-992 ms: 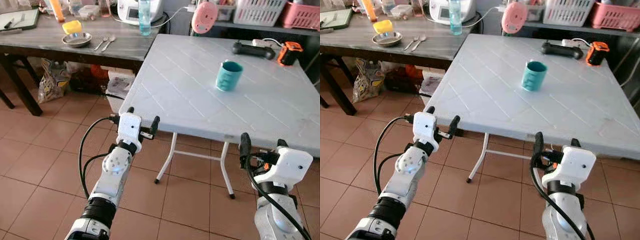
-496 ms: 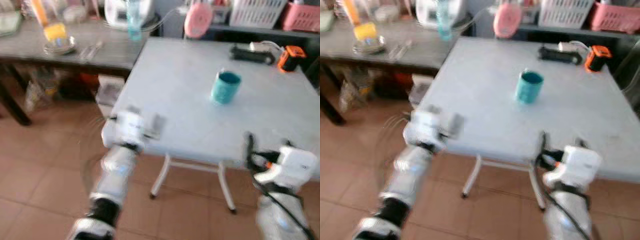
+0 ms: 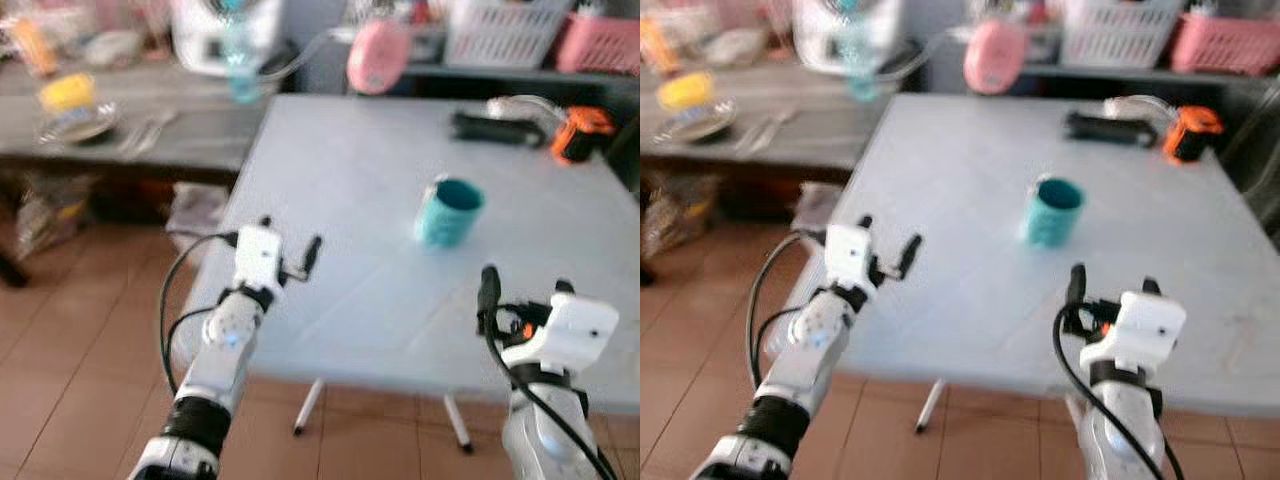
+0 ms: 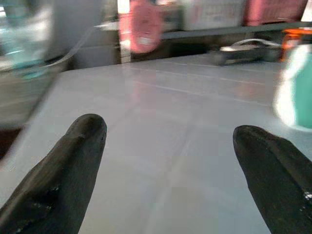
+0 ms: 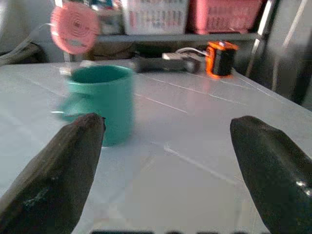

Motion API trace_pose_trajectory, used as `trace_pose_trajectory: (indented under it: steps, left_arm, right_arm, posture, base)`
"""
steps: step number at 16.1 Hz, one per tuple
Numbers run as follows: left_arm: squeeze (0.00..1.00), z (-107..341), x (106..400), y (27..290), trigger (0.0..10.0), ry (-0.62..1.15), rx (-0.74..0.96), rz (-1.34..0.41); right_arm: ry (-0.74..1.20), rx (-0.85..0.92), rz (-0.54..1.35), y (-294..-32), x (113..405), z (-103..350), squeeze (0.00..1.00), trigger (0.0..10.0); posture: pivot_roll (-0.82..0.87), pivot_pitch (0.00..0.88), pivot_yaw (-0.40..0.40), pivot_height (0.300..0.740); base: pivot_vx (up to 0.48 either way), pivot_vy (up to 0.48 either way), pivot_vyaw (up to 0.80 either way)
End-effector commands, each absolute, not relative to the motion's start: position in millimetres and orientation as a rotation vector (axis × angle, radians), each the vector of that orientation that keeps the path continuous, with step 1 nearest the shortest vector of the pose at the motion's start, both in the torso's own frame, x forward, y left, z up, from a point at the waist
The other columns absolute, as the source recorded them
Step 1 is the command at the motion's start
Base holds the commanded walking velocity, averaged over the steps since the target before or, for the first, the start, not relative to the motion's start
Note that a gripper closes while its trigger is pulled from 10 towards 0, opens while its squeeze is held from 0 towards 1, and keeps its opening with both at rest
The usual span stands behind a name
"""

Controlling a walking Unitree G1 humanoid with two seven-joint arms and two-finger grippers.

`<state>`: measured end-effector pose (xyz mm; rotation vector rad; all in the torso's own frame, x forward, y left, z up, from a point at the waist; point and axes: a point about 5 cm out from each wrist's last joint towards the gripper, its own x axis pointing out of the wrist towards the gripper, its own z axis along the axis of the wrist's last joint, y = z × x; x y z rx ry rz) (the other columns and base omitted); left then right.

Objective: Setting the table

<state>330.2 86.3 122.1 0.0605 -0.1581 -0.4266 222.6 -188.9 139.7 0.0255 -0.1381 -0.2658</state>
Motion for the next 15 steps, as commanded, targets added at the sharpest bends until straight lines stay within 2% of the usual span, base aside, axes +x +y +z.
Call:
trace_pose_trajectory:
  steps: [1, 5, 10, 12, 15]
  left_arm:
    - [0.0, 122, 328, 84, 10.0, -0.155, 0.082, -0.463]
    - [0.0, 120, 324, 87, 10.0, -0.13, 0.09, -0.542]
    - [0.0, 123, 303, 87, 10.0, -0.099, 0.106, -0.813]
    - [0.0, 124, 293, 98, 10.0, -0.067, 0.171, -0.925]
    - [0.0, 125, 292, 107, 10.0, -0.033, 0.196, -0.959]
  right_arm:
    - [-0.122, 0.022, -0.268, -189, 223, 137, 0.0, 10.0]
    - [-0.11, 0.038, -0.262, -180, 224, 133, 0.0, 10.0]
    - [-0.106, 0.083, -0.254, -165, 233, 131, 0.0, 10.0]
    - [-0.098, 0.118, -0.228, -149, 244, 131, 0.0, 10.0]
    - [-0.085, 0.16, -0.23, -134, 262, 135, 0.0, 10.0]
  posture:
    - [0.01, 0.086, 0.008, 0.74]
    - [0.03, 0.107, 0.014, 0.74]
    - [0.07, 0.152, 0.039, 0.74]
    - [0.09, 0.172, 0.054, 0.74]
    - [0.11, 0.189, 0.076, 0.74]
  base:
    - [0.0, 0.0, 0.0]
    - [0.0, 0.0, 0.0]
    - [0.0, 0.0, 0.0]
    - [0.0, 0.0, 0.0]
    - [0.0, 0.0, 0.0]
